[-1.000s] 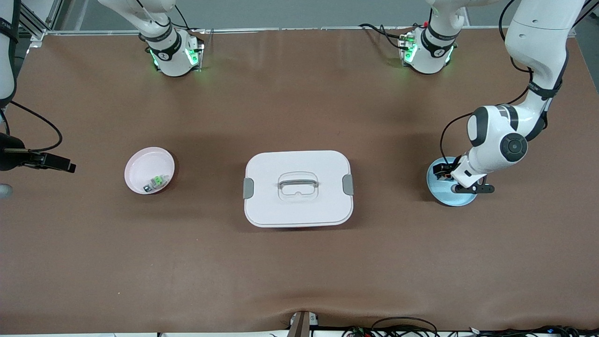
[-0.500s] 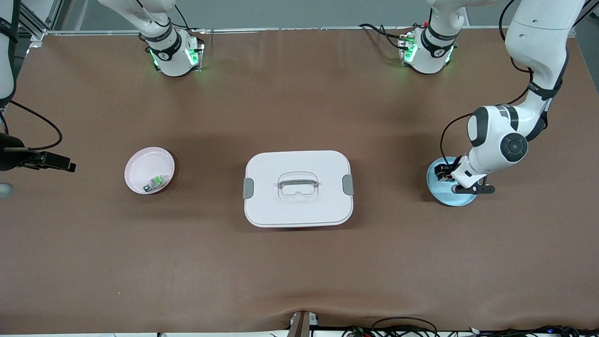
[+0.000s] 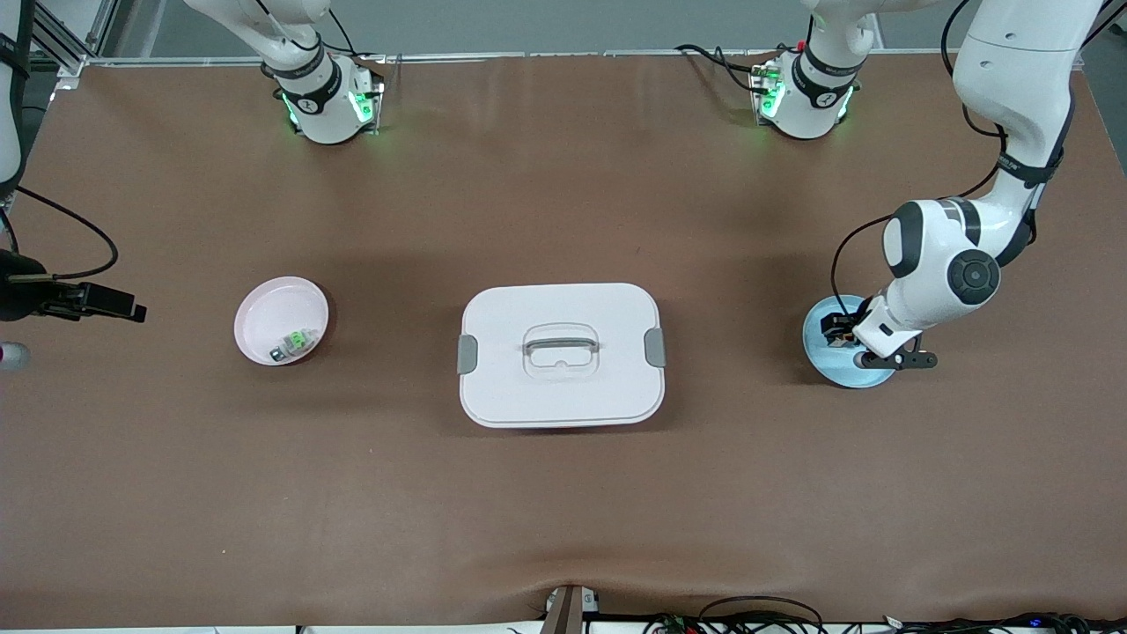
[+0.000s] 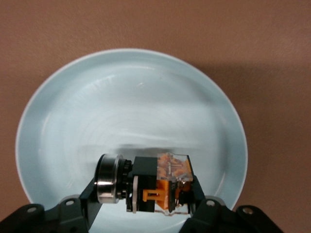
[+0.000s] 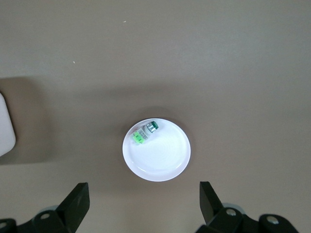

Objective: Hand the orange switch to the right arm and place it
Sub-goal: 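Close the left gripper on the orange switch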

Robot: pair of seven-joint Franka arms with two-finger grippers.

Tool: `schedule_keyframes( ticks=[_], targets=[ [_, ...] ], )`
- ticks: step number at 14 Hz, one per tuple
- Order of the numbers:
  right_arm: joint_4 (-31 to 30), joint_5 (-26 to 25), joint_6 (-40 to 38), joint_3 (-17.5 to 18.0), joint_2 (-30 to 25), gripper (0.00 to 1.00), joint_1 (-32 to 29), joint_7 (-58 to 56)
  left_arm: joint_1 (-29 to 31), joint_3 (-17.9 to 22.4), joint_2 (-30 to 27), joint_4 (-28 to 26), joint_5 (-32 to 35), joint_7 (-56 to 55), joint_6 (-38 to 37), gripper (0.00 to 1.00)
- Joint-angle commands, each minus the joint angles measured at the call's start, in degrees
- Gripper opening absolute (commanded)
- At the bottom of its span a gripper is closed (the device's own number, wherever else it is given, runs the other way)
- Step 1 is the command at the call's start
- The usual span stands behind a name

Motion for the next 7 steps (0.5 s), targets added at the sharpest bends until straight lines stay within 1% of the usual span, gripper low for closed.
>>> schedule_keyframes(
  ticks=[1,2,4,7],
  targets=[
    [-0.4,1.7,-0.6,0.9,-0.6,1.0,-1.9,-0.9,0.4,-0.4,-4.9,1.1,-0.1,-2.6,-7.2,0.13],
    [-0.4,1.7,-0.7,0.9,-0.6,1.0,-2.0,-1.0,0.2,-0.6,-6.4,2.4,-0.4,-4.1,-11.3,0.13],
    [-0.4,1.7,-0.7,0.9,-0.6,1.0,-2.3,-1.1,0.1,-1.5,-9.3,5.3,-3.2,-6.6,-20.1,0.13],
    [-0.4,2.0,-0.7,0.9,-0.6,1.0,-2.3,-1.1,0.1,-1.6,-12.3,11.5,-7.4,-9.3,-32.6,0.13]
  ],
)
